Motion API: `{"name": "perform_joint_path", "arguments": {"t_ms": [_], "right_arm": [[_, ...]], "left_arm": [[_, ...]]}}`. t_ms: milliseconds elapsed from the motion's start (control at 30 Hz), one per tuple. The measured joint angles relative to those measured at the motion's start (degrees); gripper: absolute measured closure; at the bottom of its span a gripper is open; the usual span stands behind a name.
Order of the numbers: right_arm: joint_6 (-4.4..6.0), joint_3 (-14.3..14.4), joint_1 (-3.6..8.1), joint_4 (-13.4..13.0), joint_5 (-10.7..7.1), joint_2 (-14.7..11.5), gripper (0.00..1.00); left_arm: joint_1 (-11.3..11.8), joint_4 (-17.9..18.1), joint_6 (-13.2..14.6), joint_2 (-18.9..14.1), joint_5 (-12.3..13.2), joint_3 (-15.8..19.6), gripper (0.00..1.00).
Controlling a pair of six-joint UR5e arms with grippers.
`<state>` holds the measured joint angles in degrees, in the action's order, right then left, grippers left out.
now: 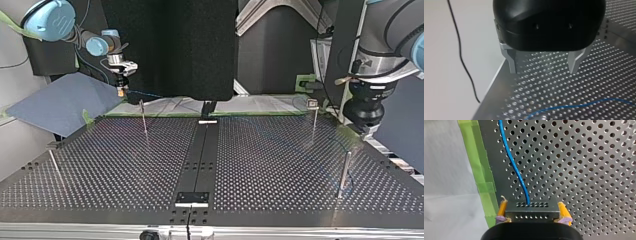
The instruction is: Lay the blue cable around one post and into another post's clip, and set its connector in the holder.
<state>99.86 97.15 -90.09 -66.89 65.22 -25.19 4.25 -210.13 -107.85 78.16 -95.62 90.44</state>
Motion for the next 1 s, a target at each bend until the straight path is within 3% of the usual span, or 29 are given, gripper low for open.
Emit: {"name": "perform_joint_path", "arguments": {"t_ms": [167,467,1000], "right_arm": [[0.14,0.0,-0.03,0.0,0.0,0.0,1.0],[0.34,0.0,-0.04,-0.1,0.02,0.0,1.0],[0.35,-0.2,-0.27,0.3,0.14,0.0,1.0]], "left_arm": [[0.1,-1.0,-0.1,0.5,0.0,0.0,0.01],[0.4,0.2,-0.3,1.5,-0.3,0.0,0.01],[0.7,0.1,0.2,1.7,-3.6,1.4,0.01]]}}
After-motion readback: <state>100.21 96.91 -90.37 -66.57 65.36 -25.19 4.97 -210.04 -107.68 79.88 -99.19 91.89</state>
